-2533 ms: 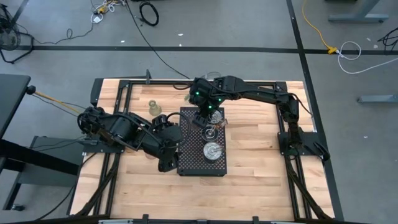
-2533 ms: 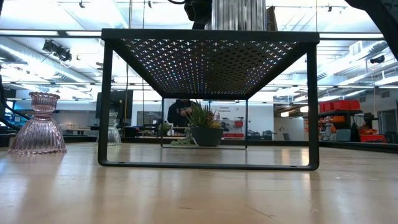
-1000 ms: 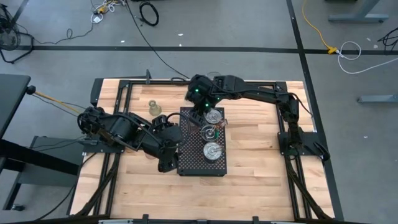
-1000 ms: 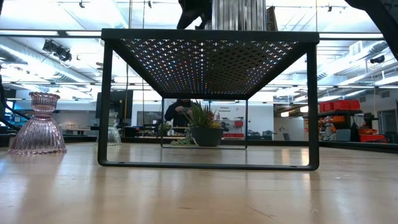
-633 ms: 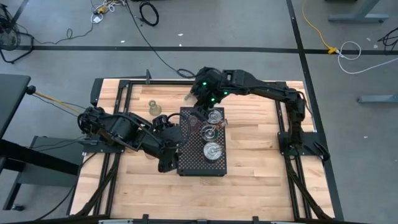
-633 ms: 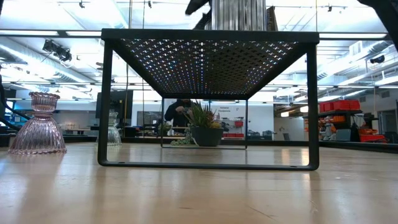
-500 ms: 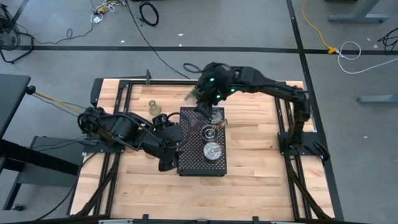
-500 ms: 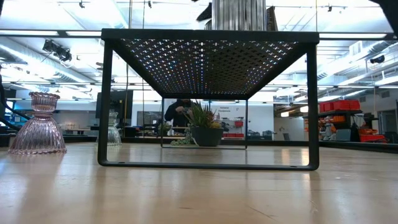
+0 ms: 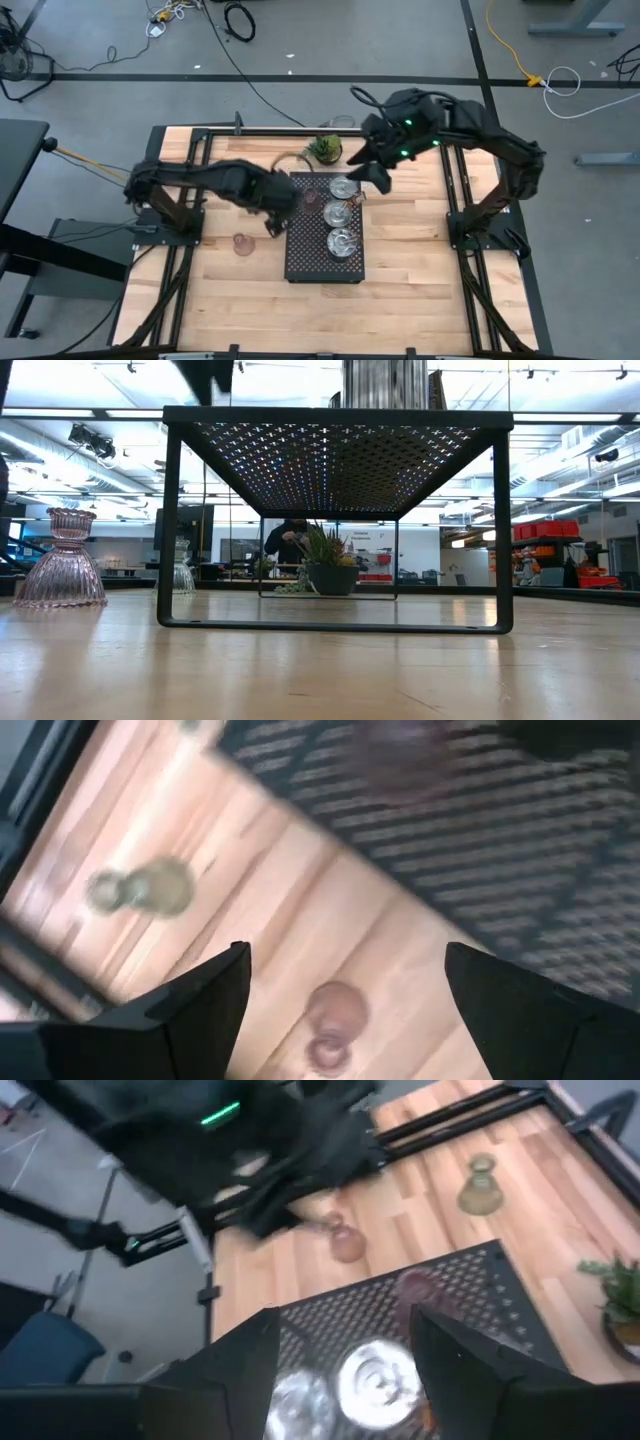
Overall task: Pick & Place candle stick holders
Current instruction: Put the green glass candle holder on the shelf aligned with the other glass candle holder
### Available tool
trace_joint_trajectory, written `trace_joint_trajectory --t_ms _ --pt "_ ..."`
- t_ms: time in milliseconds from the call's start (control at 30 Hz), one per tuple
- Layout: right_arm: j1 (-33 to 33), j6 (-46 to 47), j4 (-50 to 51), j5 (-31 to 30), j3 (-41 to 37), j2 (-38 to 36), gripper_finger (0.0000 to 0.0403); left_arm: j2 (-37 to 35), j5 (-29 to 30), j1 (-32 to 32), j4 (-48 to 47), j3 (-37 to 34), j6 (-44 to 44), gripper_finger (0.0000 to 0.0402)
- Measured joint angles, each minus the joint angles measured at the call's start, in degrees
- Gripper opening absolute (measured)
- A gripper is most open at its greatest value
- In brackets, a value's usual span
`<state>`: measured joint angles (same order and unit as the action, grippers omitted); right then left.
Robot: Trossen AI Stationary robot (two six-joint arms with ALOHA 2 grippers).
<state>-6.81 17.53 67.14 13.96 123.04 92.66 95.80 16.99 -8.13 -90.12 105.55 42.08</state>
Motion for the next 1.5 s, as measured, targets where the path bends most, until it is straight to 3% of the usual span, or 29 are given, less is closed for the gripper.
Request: trace_joint_trajectory --t_ms 300,500,867,1067,1500 --pt "2.8 -1.5 3.4 0.0 0.0 -2.3 0.0222 -8.3 -0.8 14.4 0.1 -14.1 1.7 0.0334" --pt "3.7 -1.5 3.5 -0.3 0.0 -2.2 0.0222 -8.9 -6.4 24.8 2.6 -21.1 -7.2 0.0334" --pt "5.1 1.1 1.7 -8.9 0.0 -2.2 0.0222 -8.9 -12.6 44.8 13.3 -30.7 -22.6 0.0334" --pt "5.0 2.0 -0.4 -12.0 0.0 -2.1 0.0222 -8.9 -15.9 49.8 19.9 -34.7 -26.8 0.0334" --pt "5.0 2.1 -2.4 -13.1 0.0 -2.1 0.0222 -8.8 -18.7 51.8 29.7 -42.7 -28.6 0.0334"
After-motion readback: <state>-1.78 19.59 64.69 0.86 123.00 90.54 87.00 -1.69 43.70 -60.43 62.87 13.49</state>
